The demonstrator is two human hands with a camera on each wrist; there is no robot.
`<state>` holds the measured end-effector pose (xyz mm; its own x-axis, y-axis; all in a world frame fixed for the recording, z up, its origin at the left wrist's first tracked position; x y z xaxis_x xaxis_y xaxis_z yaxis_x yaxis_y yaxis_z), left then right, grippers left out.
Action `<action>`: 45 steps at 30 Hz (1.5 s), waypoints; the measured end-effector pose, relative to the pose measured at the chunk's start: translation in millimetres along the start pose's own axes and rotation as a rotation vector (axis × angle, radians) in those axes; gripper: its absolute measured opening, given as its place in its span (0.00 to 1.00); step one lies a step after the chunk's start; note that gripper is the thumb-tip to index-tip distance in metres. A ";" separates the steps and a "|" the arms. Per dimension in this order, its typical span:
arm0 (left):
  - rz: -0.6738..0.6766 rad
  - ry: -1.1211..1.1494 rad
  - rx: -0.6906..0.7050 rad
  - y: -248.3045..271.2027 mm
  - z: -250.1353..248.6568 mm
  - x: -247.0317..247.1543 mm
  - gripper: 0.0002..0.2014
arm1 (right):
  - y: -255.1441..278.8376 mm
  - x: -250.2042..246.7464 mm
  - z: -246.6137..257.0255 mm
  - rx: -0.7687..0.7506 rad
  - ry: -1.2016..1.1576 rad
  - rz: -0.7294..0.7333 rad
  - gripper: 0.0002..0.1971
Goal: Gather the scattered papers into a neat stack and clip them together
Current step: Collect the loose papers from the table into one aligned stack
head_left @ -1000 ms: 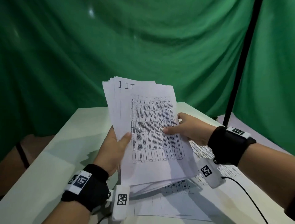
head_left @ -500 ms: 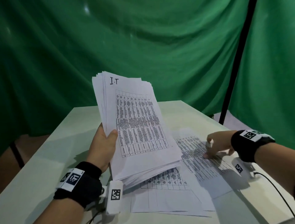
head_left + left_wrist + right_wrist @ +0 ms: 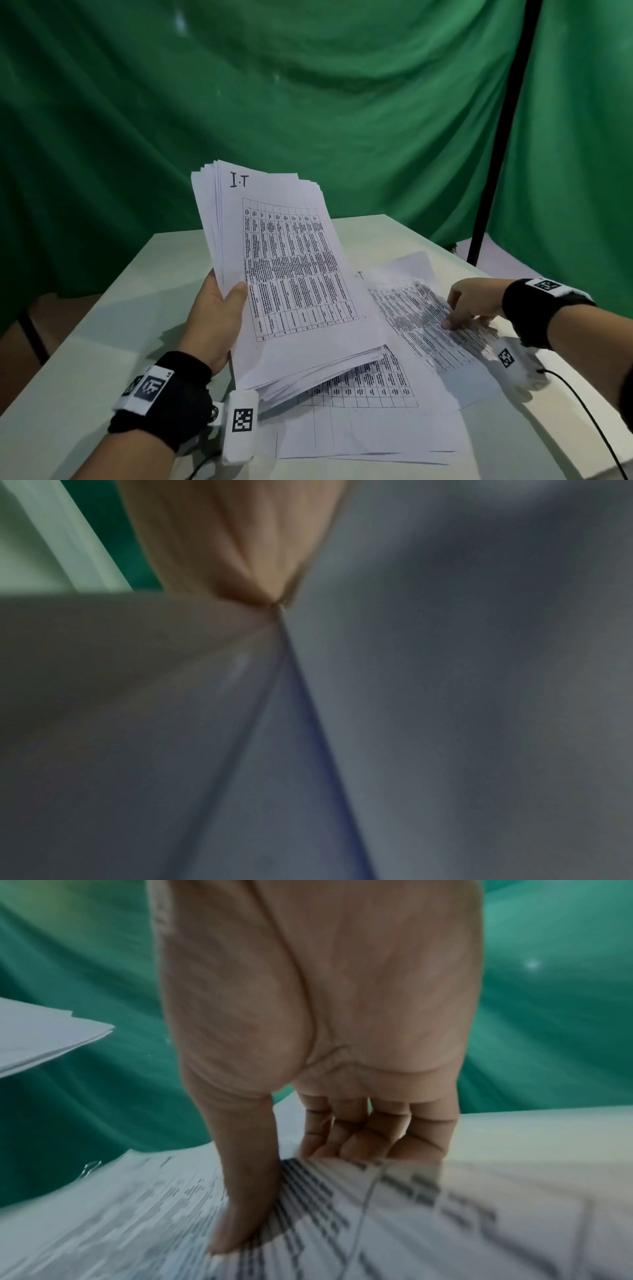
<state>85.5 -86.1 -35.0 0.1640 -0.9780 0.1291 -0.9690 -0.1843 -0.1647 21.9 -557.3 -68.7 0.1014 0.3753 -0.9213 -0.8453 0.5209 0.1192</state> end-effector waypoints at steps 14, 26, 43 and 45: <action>-0.021 0.016 -0.021 -4.2 4.4 -3.2 0.17 | 14.1 -18.9 12.0 0.059 -0.361 0.023 0.23; -0.046 0.009 -0.002 -5.8 2.6 -7.7 0.13 | 28.6 10.0 30.4 0.008 -0.299 0.108 0.20; -0.046 0.024 -0.008 0.5 -5.7 -7.9 0.13 | 28.2 19.5 58.3 -0.110 0.024 0.060 0.34; -0.053 0.024 -0.004 -0.2 -7.3 -8.9 0.14 | 25.0 4.4 58.8 -0.115 -0.020 -0.018 0.24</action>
<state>82.9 -76.7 -29.1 0.2106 -0.9643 0.1606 -0.9598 -0.2351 -0.1531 32.1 -497.6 -48.1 0.1263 0.3822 -0.9154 -0.8977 0.4367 0.0585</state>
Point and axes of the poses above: each hand's wrist, its own y-axis away from the middle knuckle, its own x-axis out of the palm, z = x × y, the point moved 9 cm from there along -y, towards the middle knuckle, and after that the axes turned 14 degrees about -z, right-handed, at the moved point
